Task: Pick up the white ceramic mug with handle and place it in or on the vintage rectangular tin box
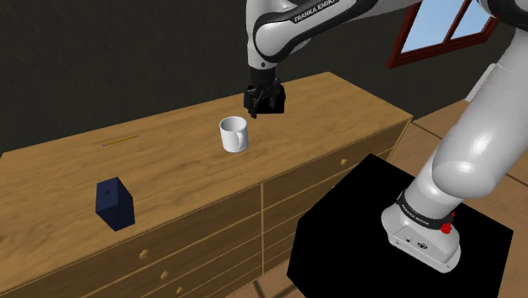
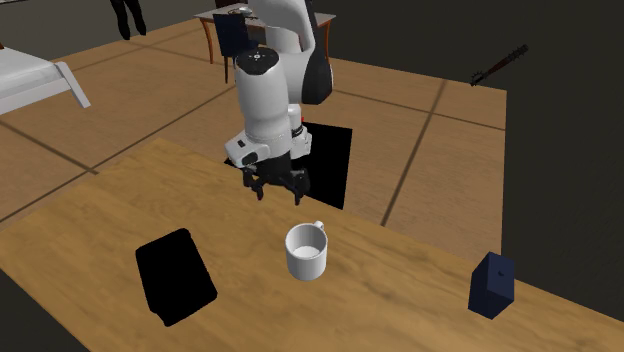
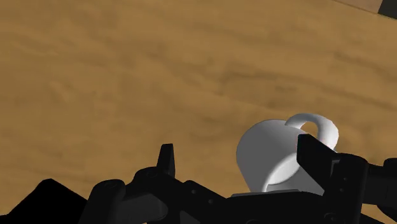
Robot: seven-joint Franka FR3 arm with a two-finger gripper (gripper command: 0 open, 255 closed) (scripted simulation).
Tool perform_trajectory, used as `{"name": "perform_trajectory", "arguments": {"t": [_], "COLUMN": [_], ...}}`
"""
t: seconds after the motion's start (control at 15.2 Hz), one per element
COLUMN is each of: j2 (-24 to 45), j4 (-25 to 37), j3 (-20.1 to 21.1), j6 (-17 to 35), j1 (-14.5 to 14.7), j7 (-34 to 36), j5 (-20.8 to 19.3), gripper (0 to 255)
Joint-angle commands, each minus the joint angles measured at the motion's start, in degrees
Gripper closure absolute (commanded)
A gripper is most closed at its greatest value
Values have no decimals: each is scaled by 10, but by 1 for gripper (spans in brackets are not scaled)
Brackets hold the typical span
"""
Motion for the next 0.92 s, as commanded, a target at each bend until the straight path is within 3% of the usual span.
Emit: {"name": "perform_trajectory", "arguments": {"t": [0.0, 0.33, 0.86], "j2": [44, 143, 168], "j4": [37, 139, 114], "j3": [4, 6, 2], "j6": [12, 19, 68], "j1": [6, 28, 30], "j7": [18, 60, 65], "j5": [-17, -57, -65], "gripper": [0, 0, 0]}}
